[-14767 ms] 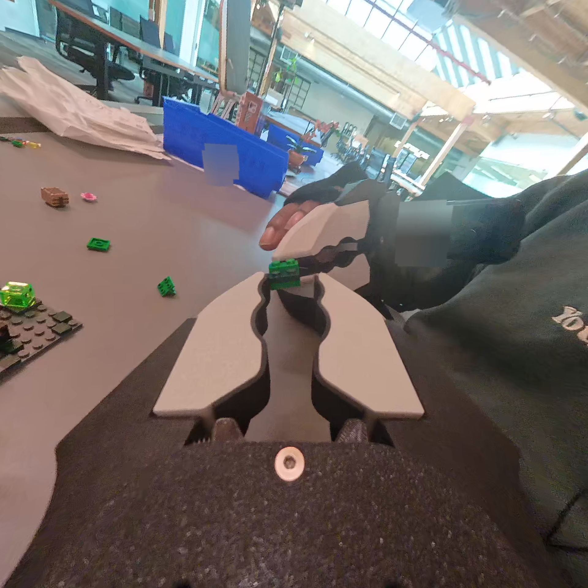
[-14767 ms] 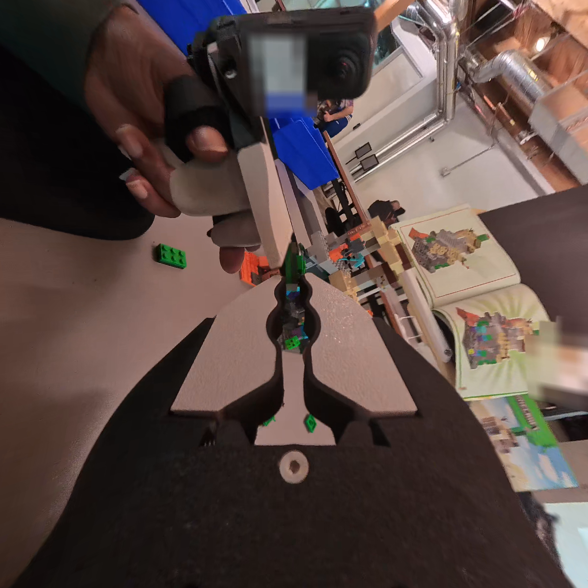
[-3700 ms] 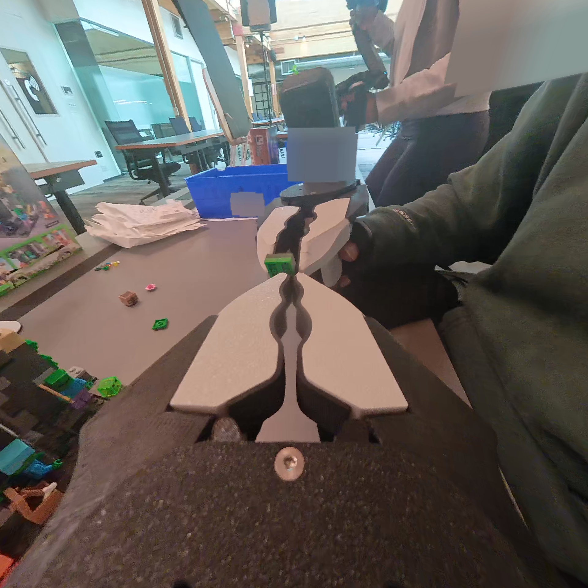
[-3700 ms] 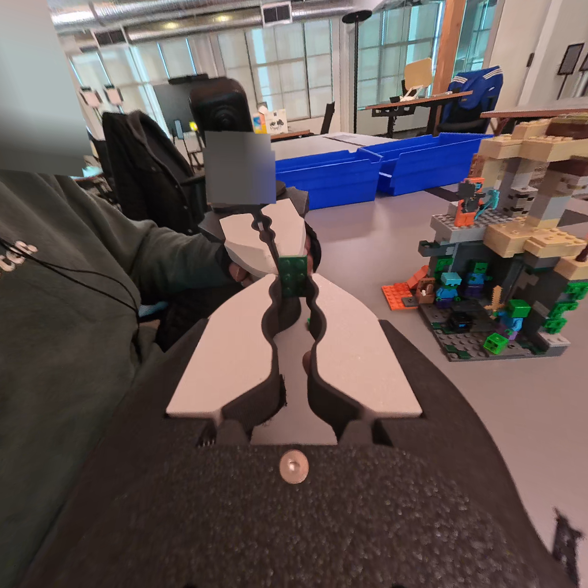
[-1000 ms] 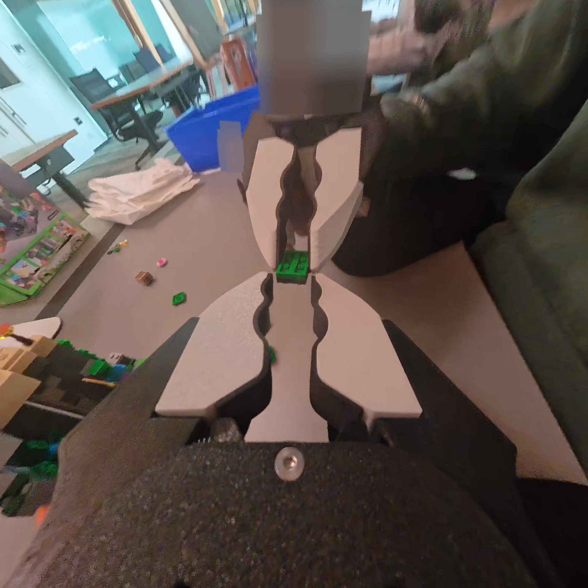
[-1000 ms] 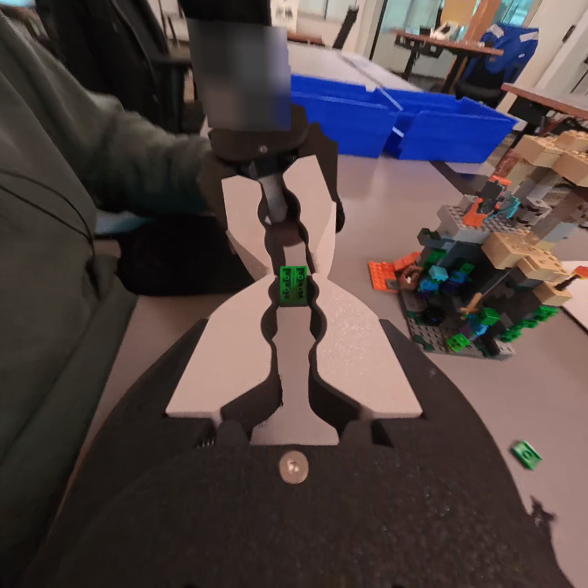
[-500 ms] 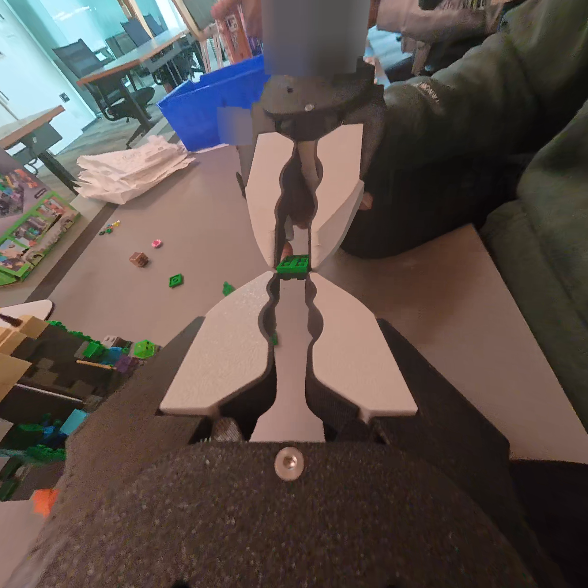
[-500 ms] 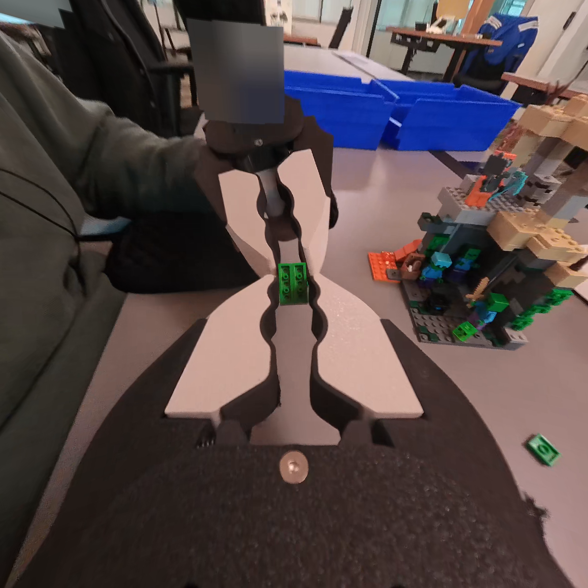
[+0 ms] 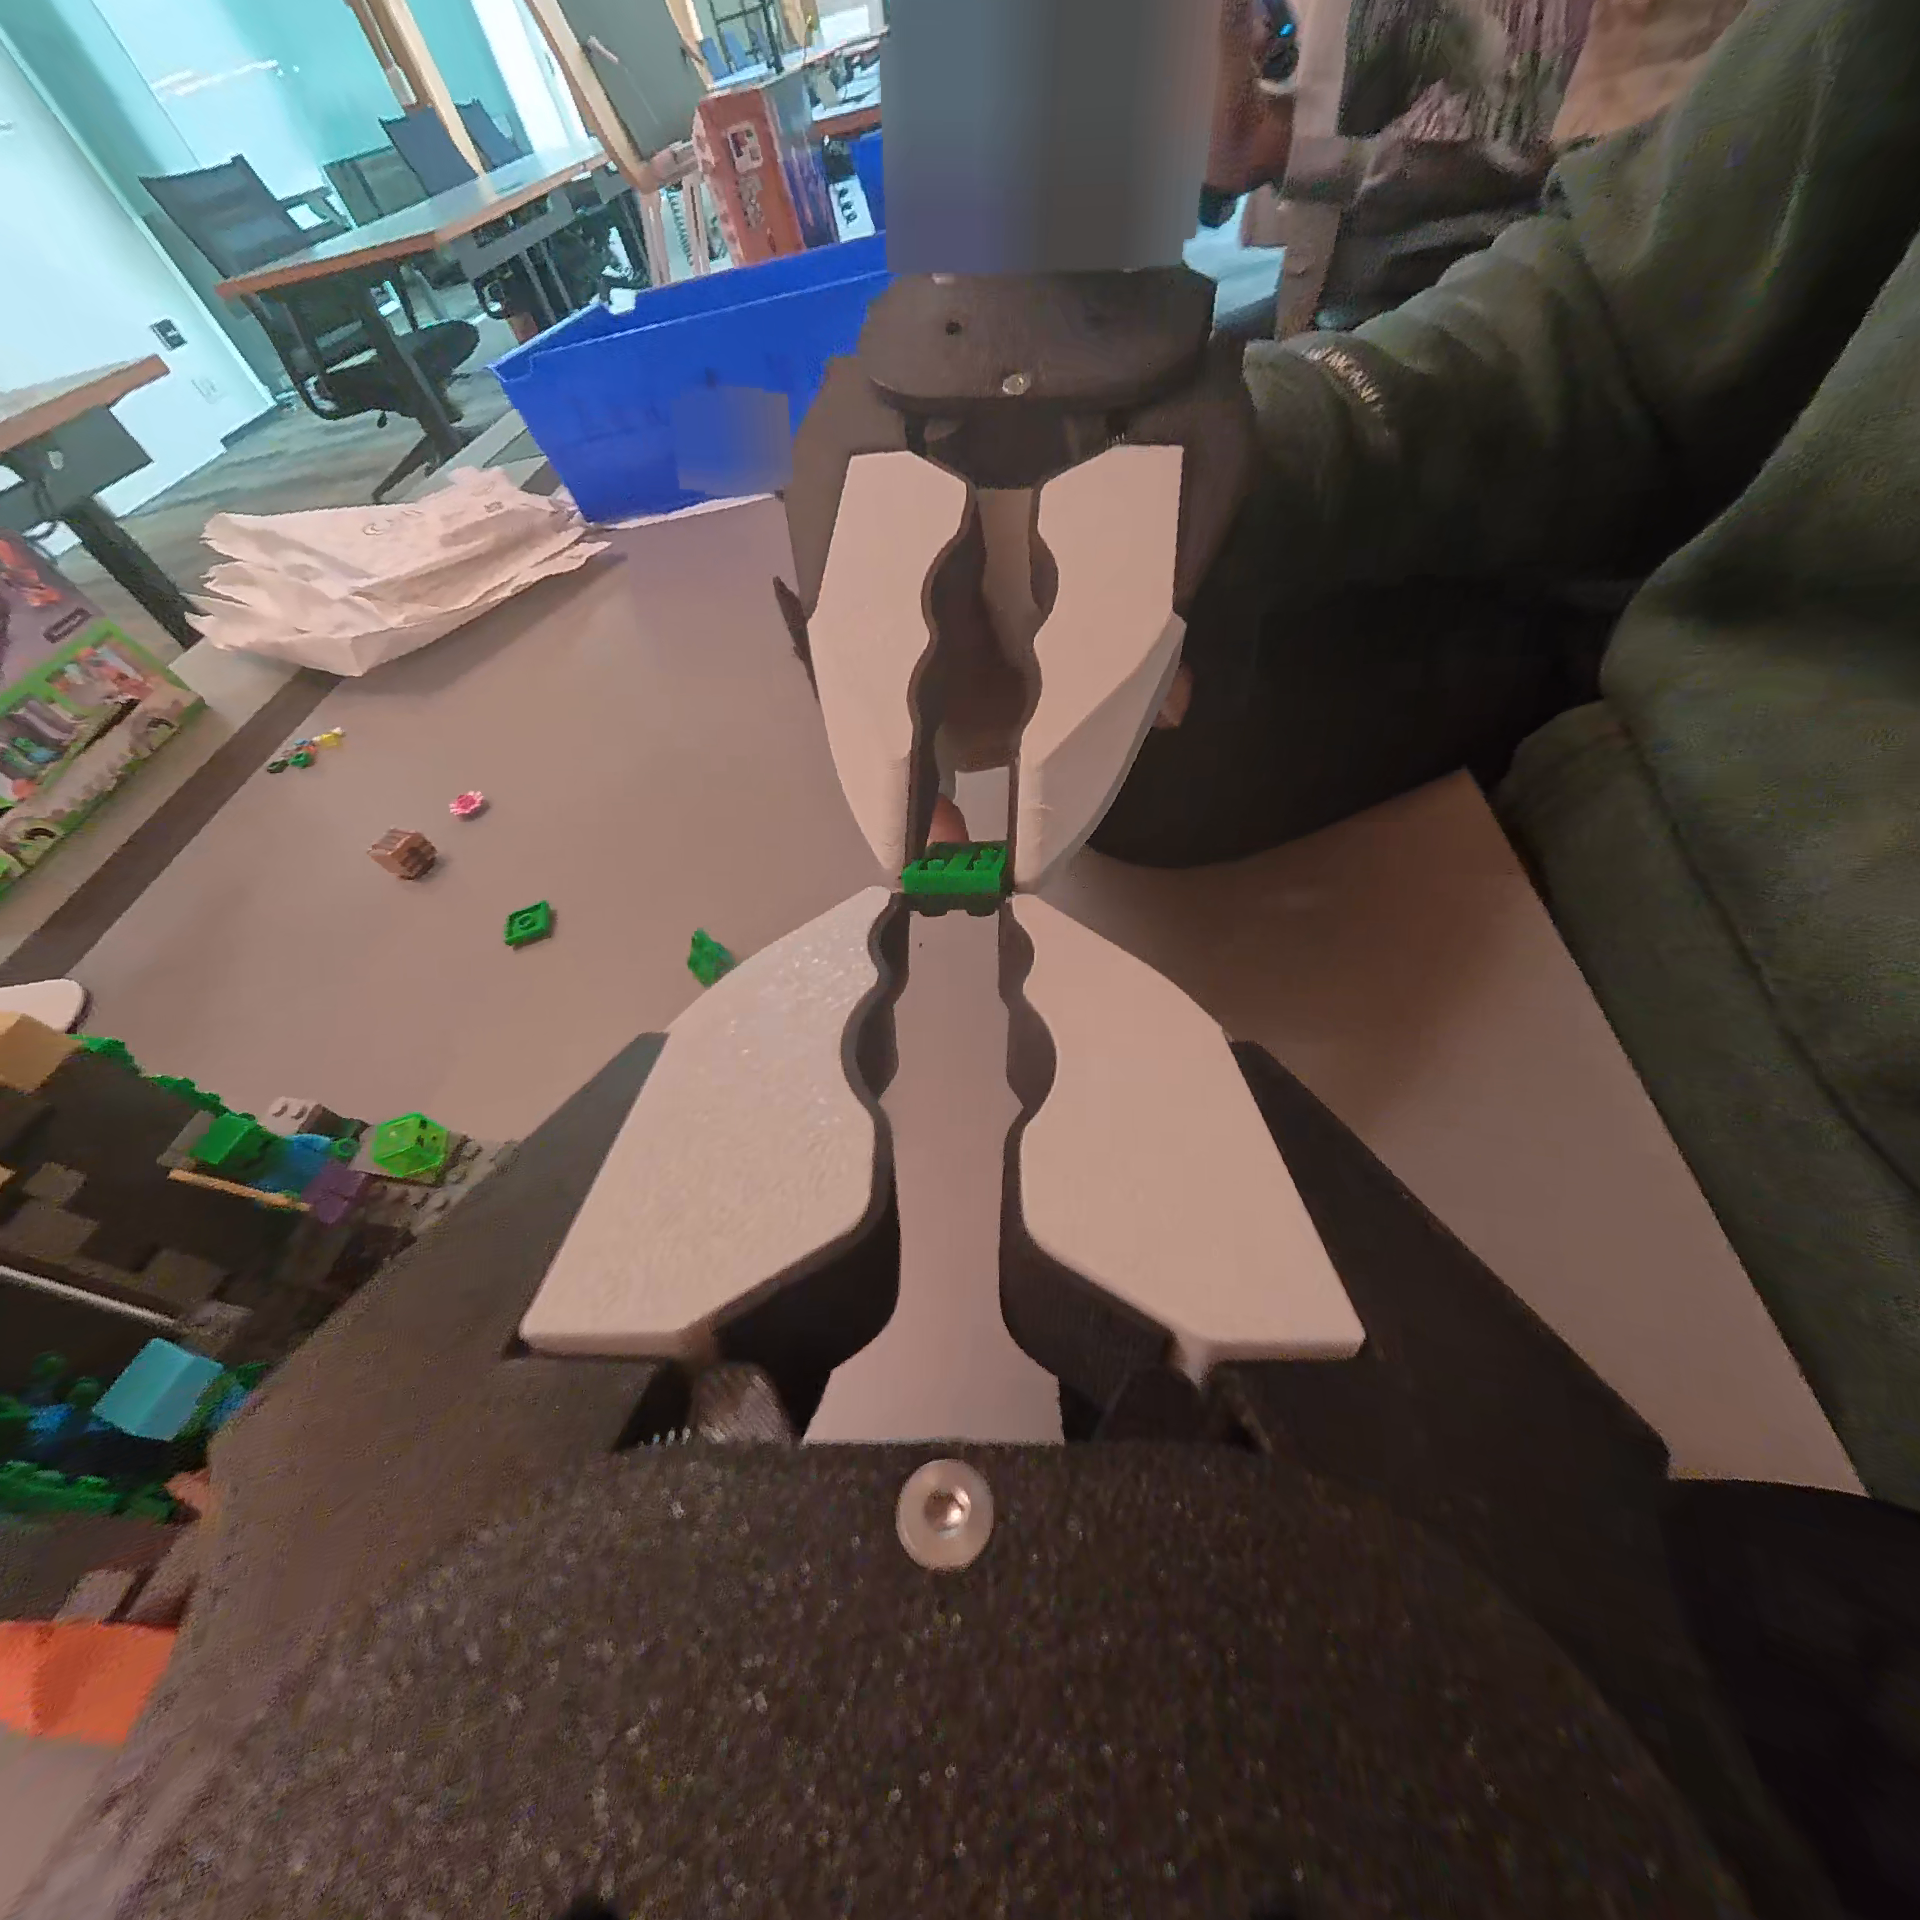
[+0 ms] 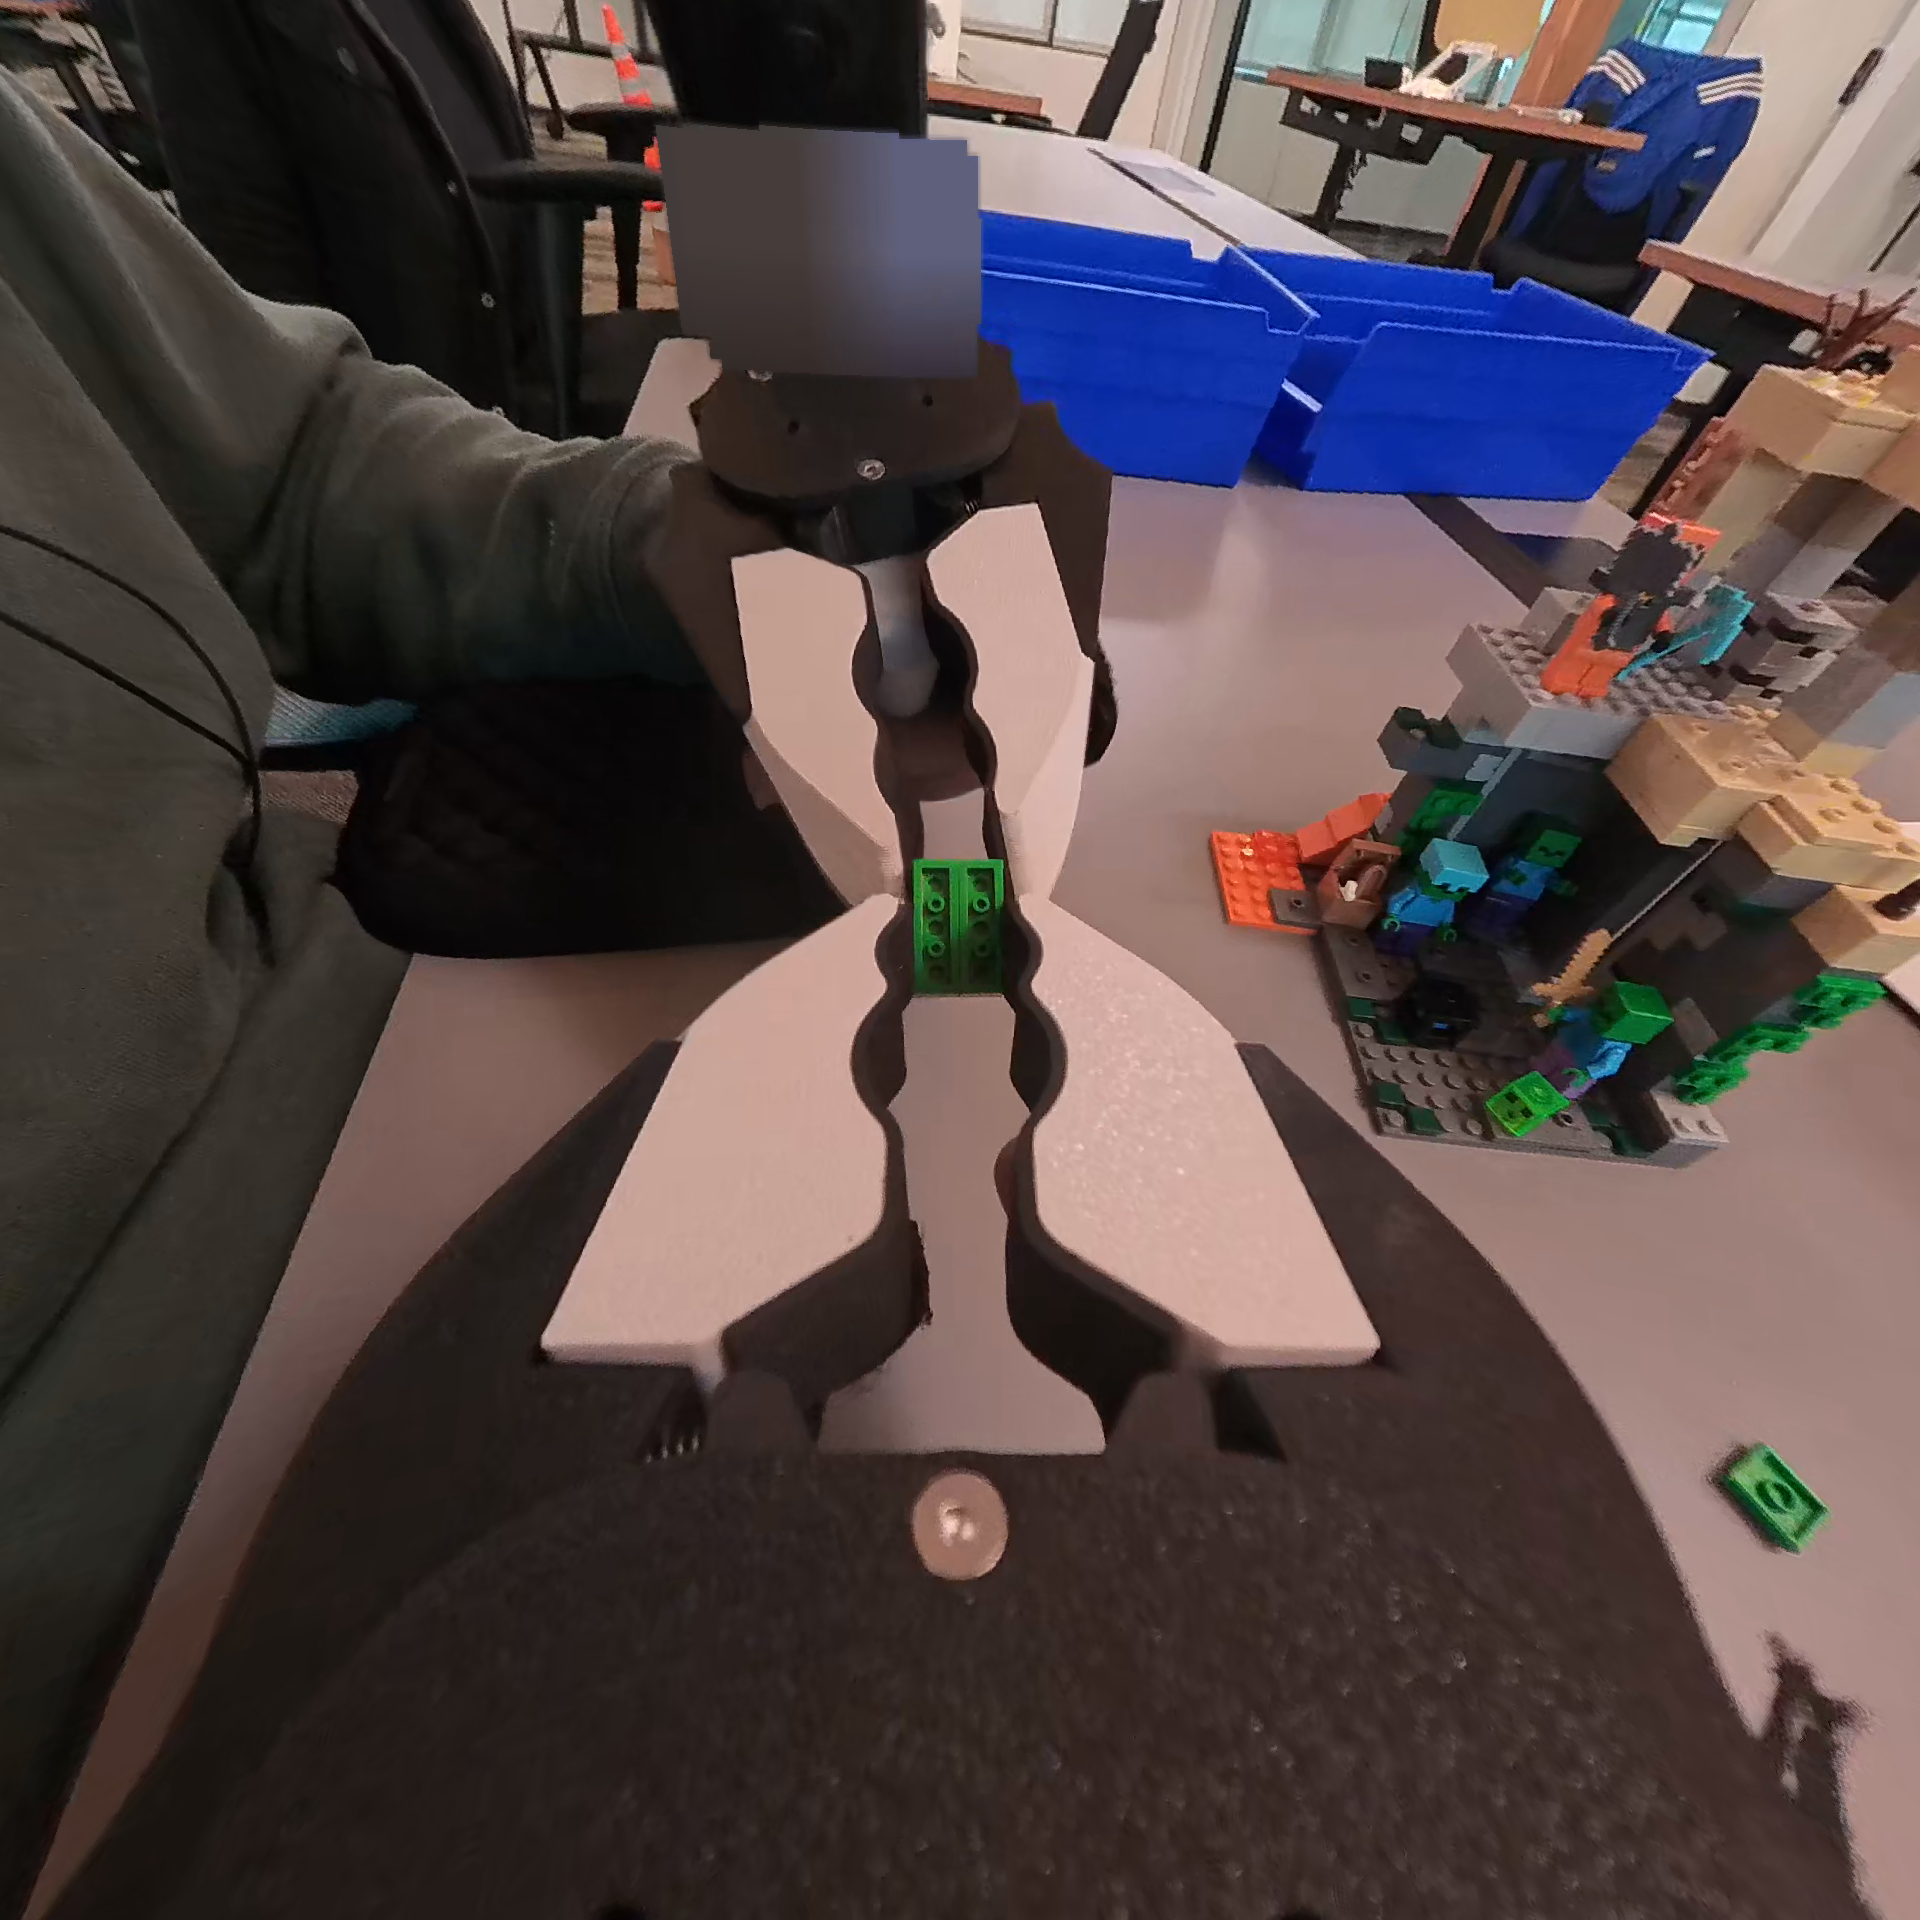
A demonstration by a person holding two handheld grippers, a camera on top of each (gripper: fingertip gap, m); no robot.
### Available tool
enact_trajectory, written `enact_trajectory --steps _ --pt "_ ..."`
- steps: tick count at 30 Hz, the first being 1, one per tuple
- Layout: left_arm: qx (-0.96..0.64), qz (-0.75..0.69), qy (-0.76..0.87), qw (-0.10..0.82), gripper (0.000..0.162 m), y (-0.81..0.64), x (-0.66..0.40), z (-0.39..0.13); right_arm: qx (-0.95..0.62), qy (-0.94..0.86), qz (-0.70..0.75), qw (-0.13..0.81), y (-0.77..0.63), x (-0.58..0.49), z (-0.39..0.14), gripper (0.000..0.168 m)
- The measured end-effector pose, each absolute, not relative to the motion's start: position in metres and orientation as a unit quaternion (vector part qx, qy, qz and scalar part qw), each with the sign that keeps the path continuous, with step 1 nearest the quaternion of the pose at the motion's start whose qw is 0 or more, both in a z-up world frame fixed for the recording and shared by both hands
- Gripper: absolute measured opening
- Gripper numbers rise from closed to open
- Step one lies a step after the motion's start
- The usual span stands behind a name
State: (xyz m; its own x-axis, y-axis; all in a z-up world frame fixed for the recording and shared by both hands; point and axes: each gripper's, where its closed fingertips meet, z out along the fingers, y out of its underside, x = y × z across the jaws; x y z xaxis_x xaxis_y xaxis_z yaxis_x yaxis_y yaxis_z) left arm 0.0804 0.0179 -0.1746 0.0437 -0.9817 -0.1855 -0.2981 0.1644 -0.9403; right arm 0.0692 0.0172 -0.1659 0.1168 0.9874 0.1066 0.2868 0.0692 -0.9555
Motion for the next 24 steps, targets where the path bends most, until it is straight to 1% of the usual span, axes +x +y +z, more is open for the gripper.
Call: enact_trajectory --steps 4,9,10,12,15,20,21,24 --pt "-0.542 -0.391 0.579 0.468 0.015 0.014 0.081 -0.172 -0.567 -0.55 0.375 0.485 0.014 0.069 -0.162 0.015" --pt "-0.564 -0.414 0.545 0.461 0.014 0.018 0.083 -0.168 -0.559 -0.544 0.339 0.526 0.019 0.072 -0.157 0.015" --pt "-0.568 -0.417 0.543 0.456 0.0 0.018 0.083 -0.169 -0.558 -0.542 0.321 0.54 0.023 0.073 -0.157 0.015" --pt "-0.577 -0.434 0.521 0.456 0.0 0.02 0.085 -0.166 -0.55 -0.545 0.29 0.562 0.026 0.075 -0.154 0.015" --pt "-0.574 -0.411 0.527 0.474 0.0 0.021 0.086 -0.165 -0.546 -0.547 0.281 0.569 0.026 0.075 -0.152 0.016" --pt "-0.564 -0.46 0.51 0.458 0.0 0.018 0.081 -0.159 -0.535 -0.555 0.261 0.581 0.027 0.076 -0.152 0.016" --pt "-0.564 -0.476 0.505 0.448 0.012 0.017 0.081 -0.157 -0.532 -0.562 0.243 0.585 0.028 0.077 -0.154 0.015" --pt "-0.576 -0.501 0.488 0.423 0.02 0.018 0.081 -0.158 -0.513 -0.59 0.182 0.596 0.029 0.077 -0.158 0.015"
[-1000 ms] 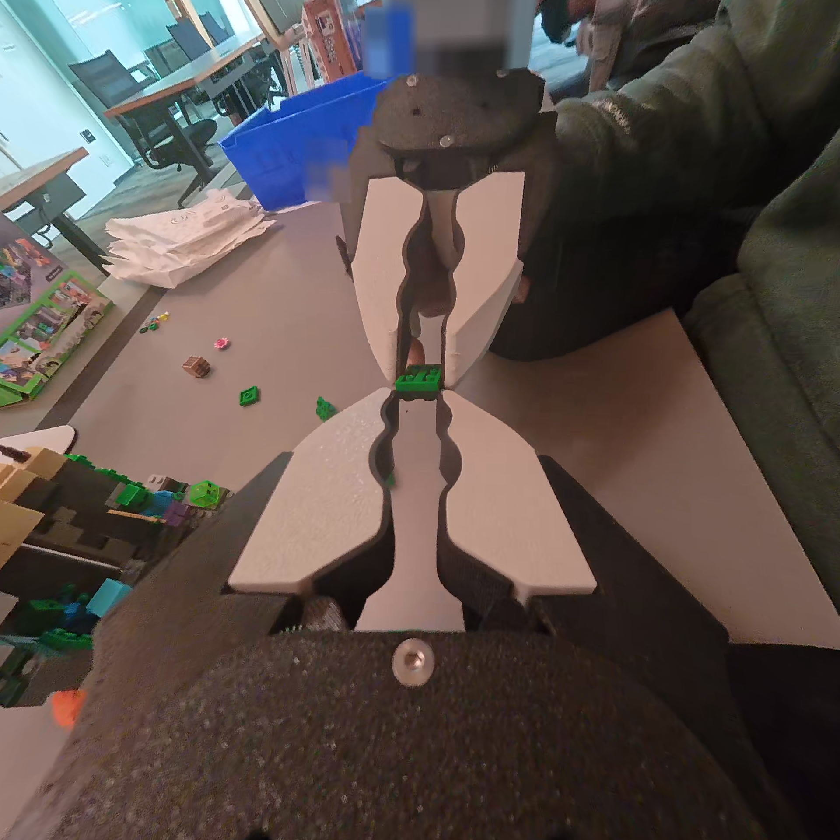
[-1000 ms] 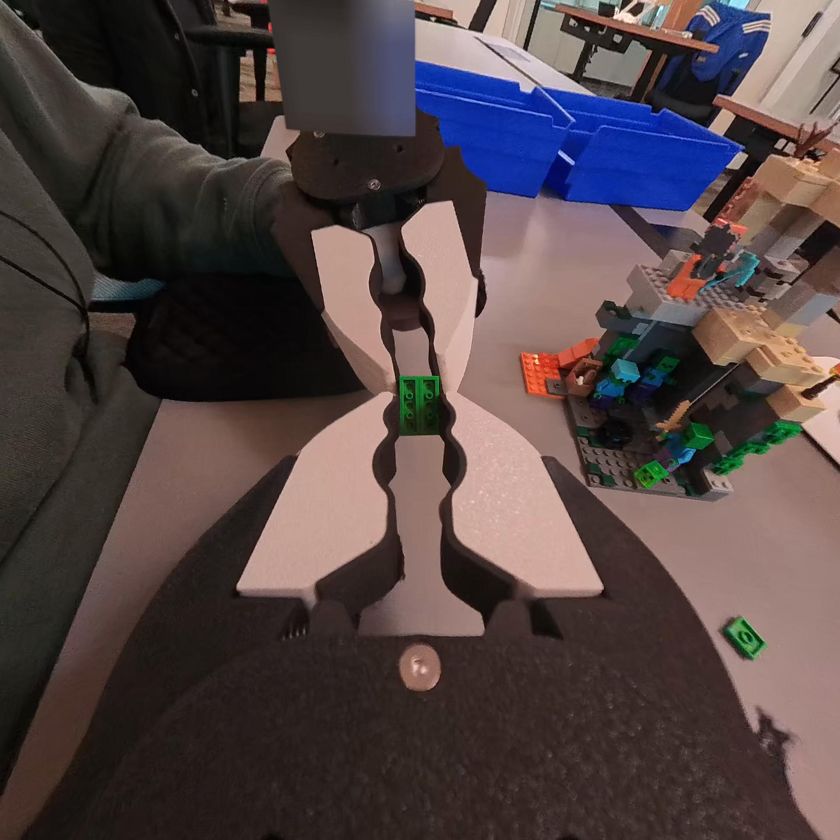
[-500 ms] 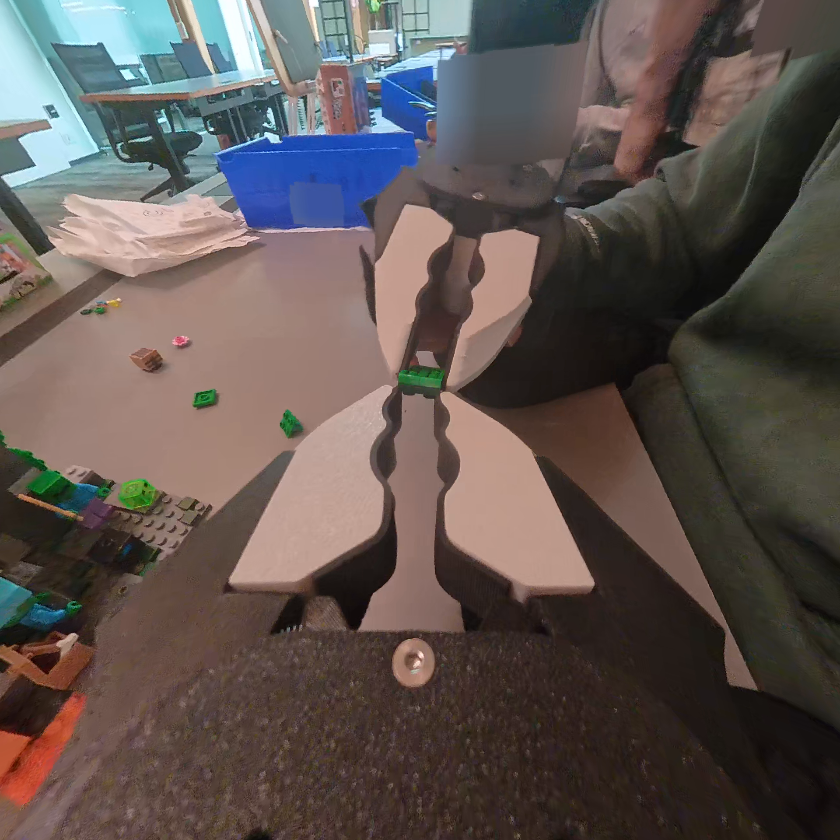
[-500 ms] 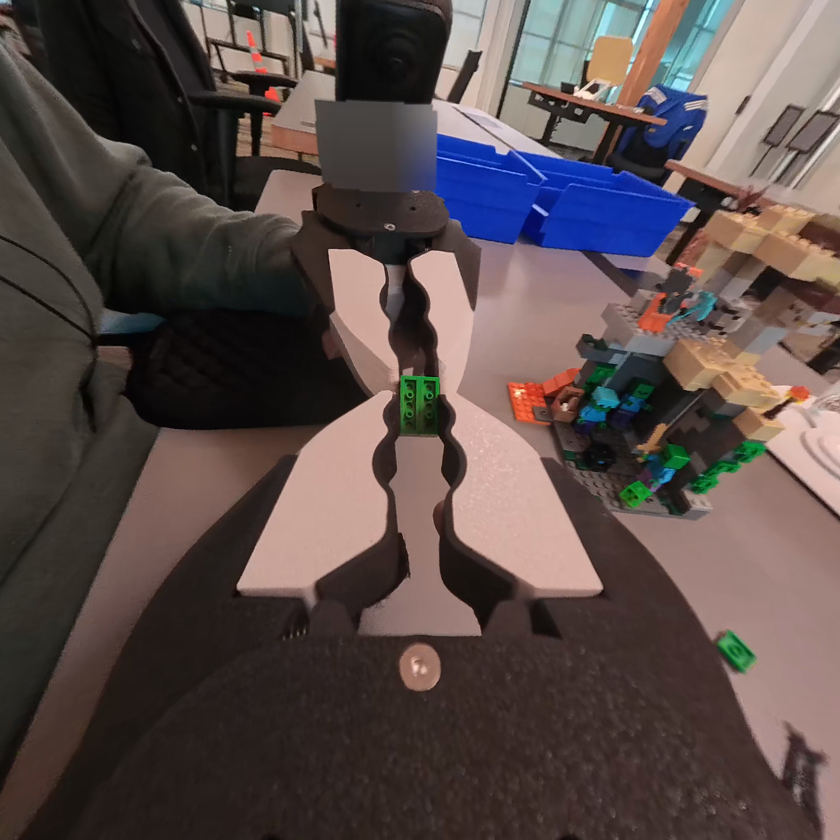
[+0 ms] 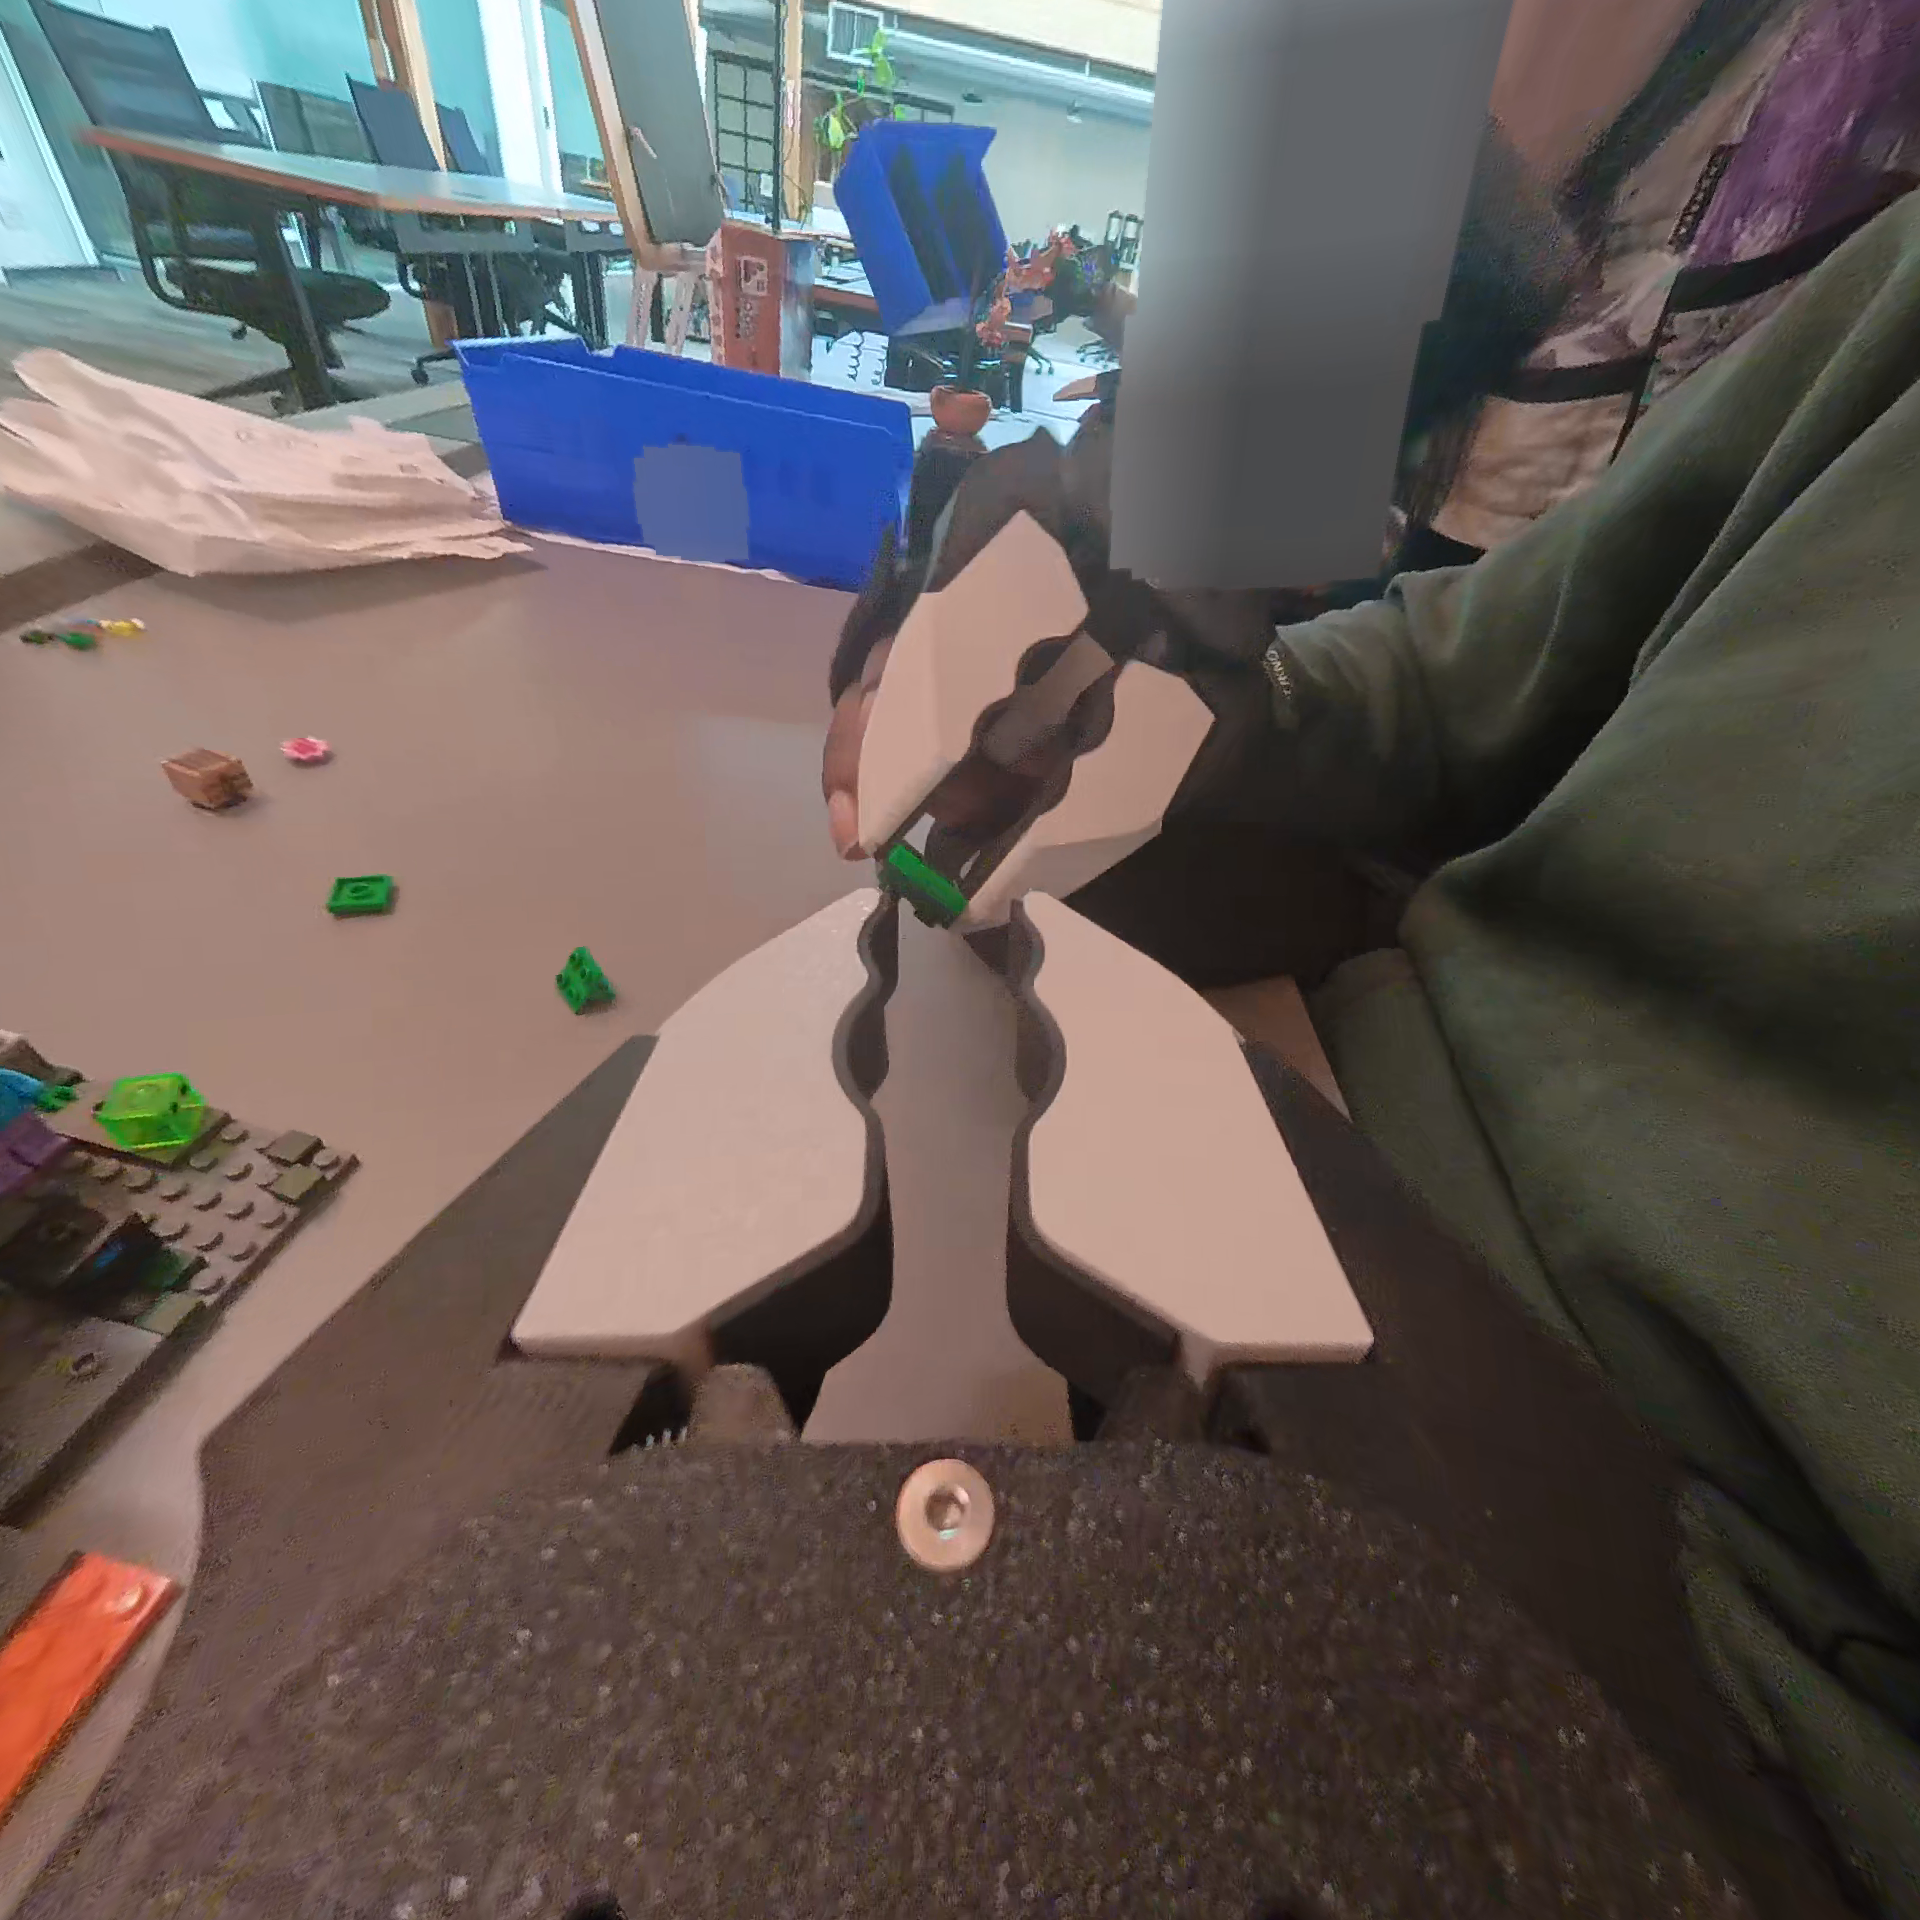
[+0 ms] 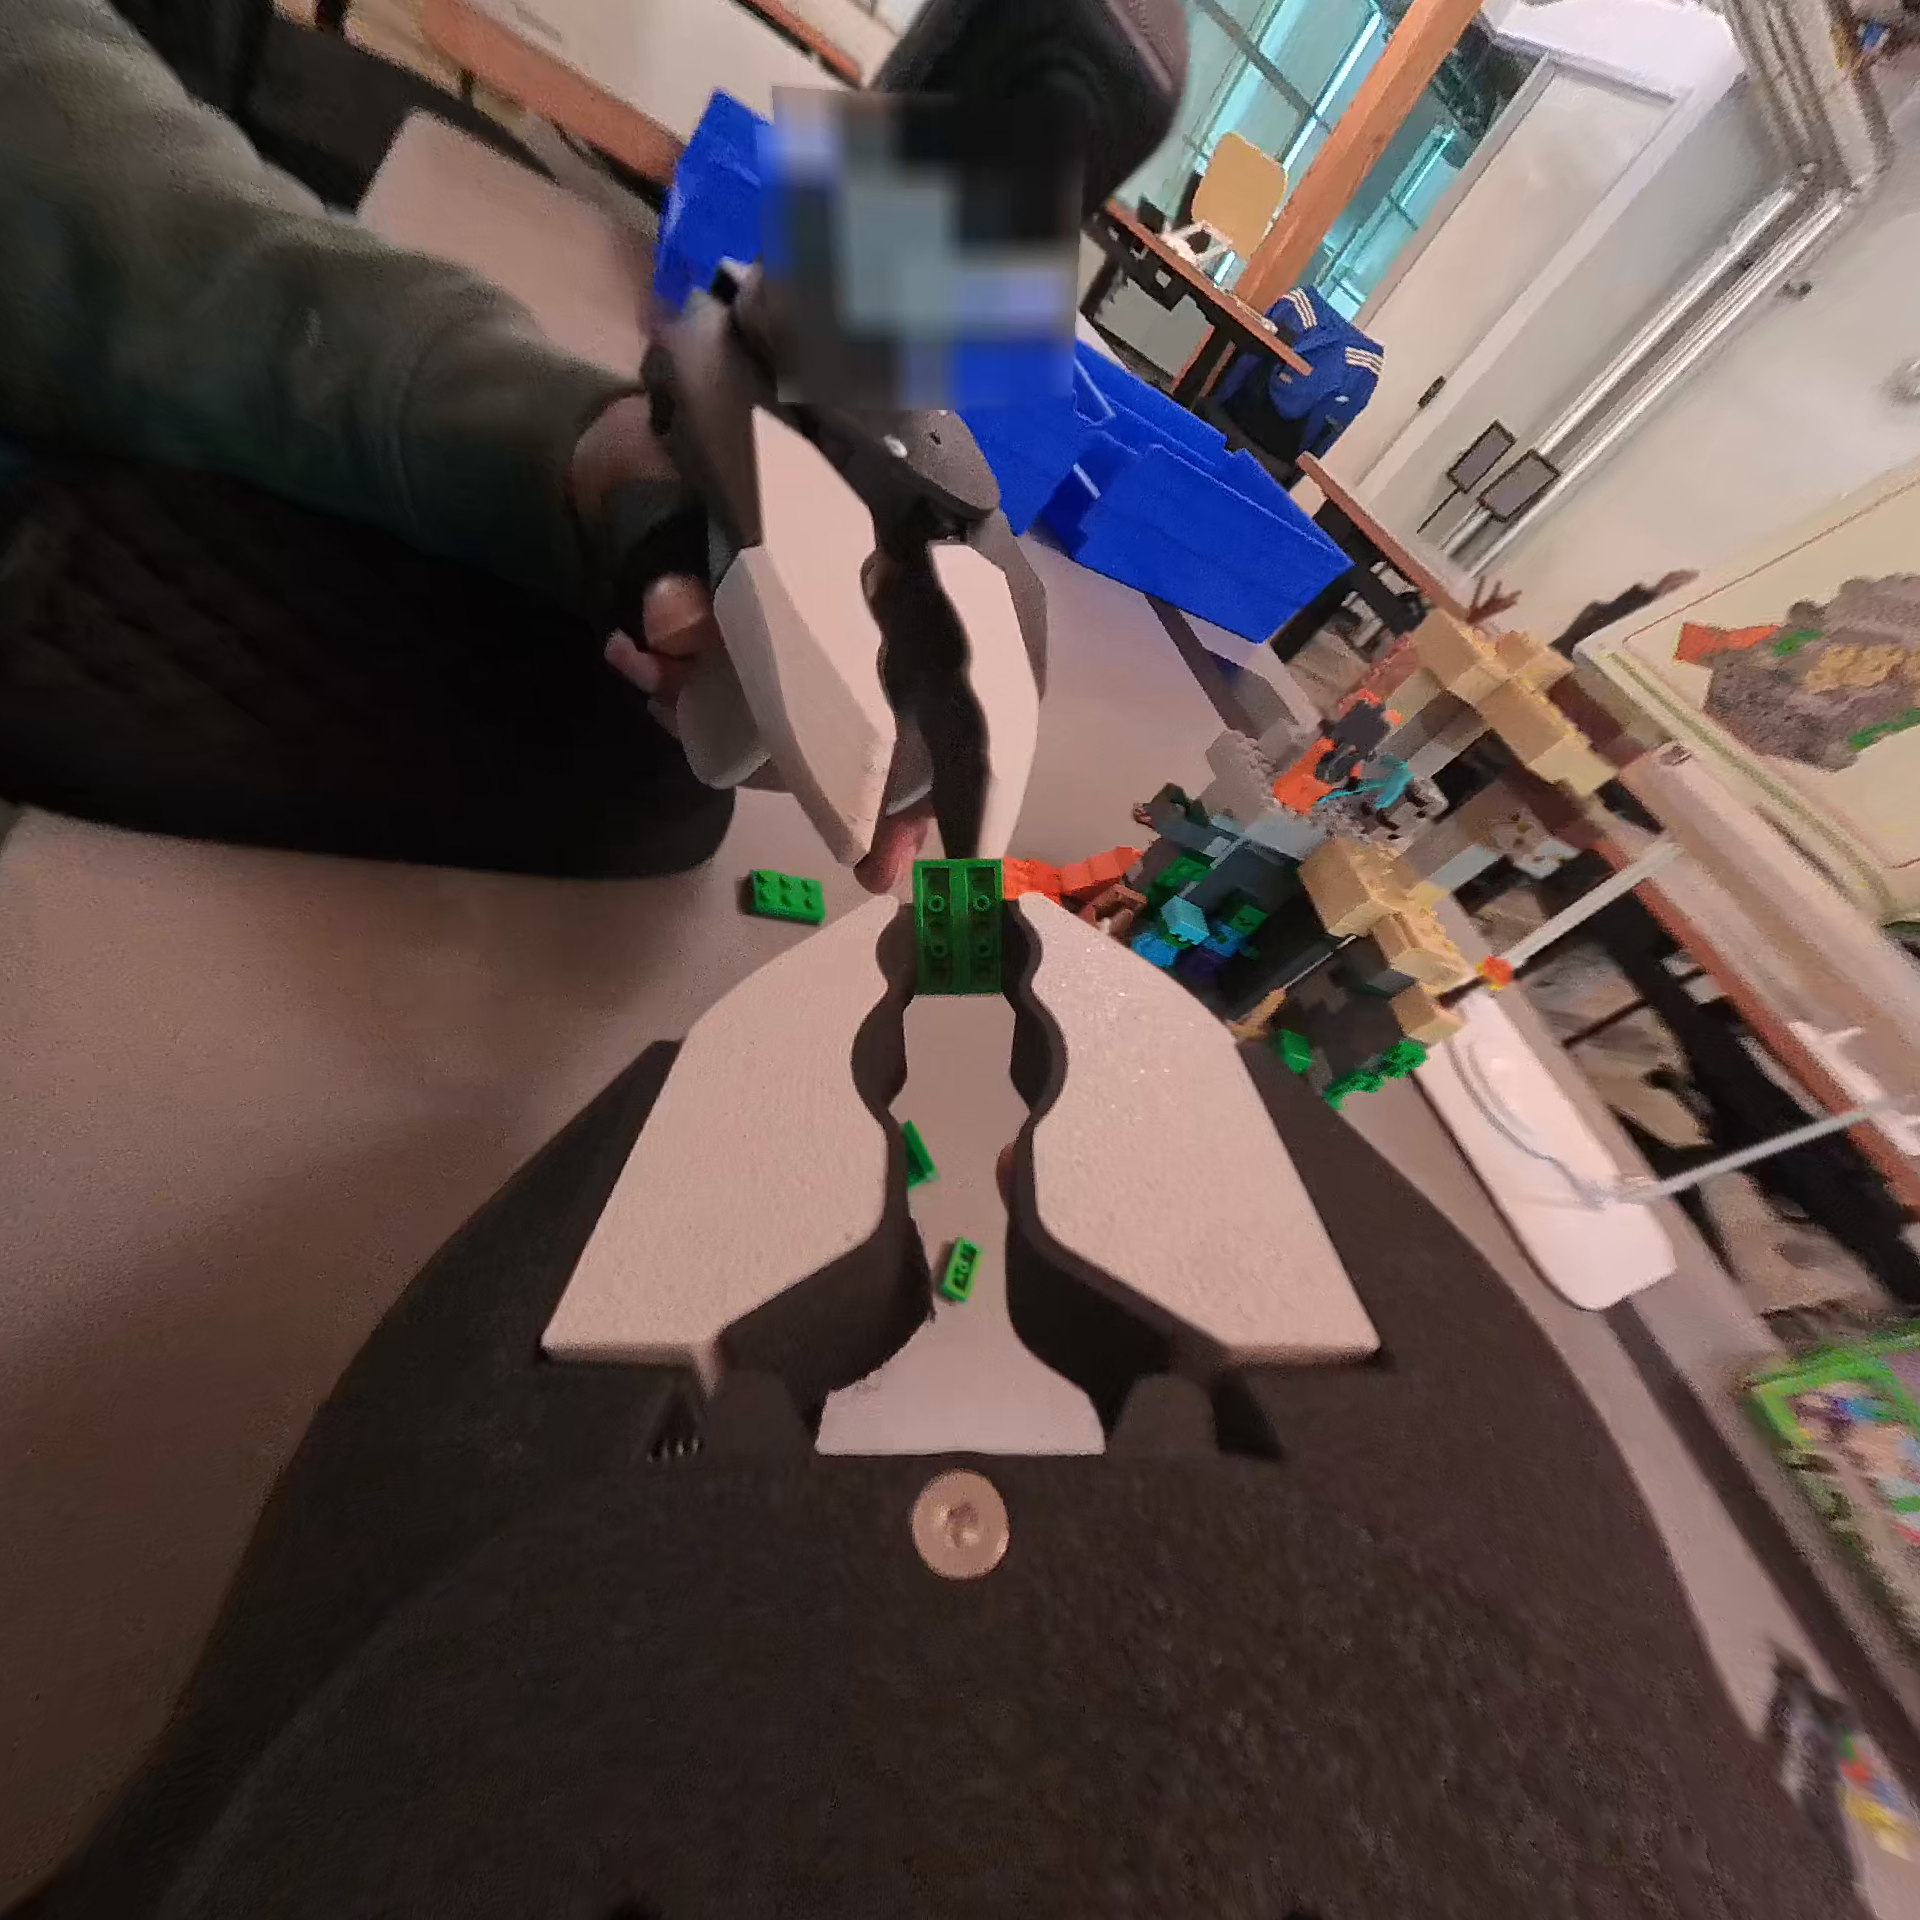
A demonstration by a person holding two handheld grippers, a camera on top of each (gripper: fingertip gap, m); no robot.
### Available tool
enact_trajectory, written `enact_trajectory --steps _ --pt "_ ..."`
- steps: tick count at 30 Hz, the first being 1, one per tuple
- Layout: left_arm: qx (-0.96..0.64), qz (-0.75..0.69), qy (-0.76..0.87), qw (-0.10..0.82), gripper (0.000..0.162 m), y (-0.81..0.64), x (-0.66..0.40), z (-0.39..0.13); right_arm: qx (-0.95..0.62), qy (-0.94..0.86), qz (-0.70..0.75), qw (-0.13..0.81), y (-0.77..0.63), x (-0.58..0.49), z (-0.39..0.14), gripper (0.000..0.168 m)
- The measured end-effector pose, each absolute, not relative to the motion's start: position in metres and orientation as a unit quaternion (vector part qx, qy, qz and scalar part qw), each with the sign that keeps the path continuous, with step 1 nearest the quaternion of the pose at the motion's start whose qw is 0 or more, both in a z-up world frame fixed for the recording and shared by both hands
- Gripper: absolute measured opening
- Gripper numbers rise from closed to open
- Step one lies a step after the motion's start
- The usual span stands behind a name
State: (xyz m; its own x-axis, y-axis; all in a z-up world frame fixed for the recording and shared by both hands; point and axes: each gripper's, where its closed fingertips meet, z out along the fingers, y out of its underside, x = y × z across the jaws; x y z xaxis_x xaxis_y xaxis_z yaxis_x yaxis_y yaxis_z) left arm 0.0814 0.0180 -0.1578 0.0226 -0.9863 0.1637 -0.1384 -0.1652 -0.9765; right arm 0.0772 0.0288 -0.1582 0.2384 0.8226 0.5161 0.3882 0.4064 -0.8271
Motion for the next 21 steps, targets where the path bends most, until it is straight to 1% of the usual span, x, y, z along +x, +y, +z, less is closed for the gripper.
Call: enact_trajectory --steps 4,7,12,14,17,18,19,21 --pt "-0.593 -0.503 0.476 0.411 0.012 0.022 0.082 -0.161 -0.487 -0.618 0.099 0.609 0.03 0.077 -0.161 0.015" --pt "-0.611 -0.508 0.461 0.394 0.012 0.026 0.083 -0.165 -0.46 -0.639 0.018 0.617 0.032 0.077 -0.164 0.015" --pt "-0.626 -0.503 0.46 0.378 0.01 0.026 0.085 -0.17 -0.433 -0.651 -0.042 0.622 0.033 0.075 -0.166 0.015" --pt "-0.624 -0.501 0.464 0.381 0.01 0.026 0.085 -0.169 -0.448 -0.641 -0.008 0.623 0.032 0.075 -0.166 0.015" --pt "-0.617 -0.49 0.474 0.392 0.009 0.026 0.084 -0.168 -0.484 -0.621 0.091 0.609 0.03 0.075 -0.165 0.015" --pt "-0.613 -0.488 0.477 0.399 0.008 0.026 0.082 -0.167 -0.498 -0.609 0.133 0.603 0.029 0.075 -0.163 0.013" --pt "-0.608 -0.489 0.482 0.398 0.008 0.024 0.081 -0.167 -0.509 -0.594 0.18 0.596 0.026 0.076 -0.159 0.006" --pt "-0.602 -0.49 0.487 0.401 0.008 0.022 0.081 -0.166 -0.525 -0.572 0.238 0.584 0.026 0.079 -0.152 0.007"
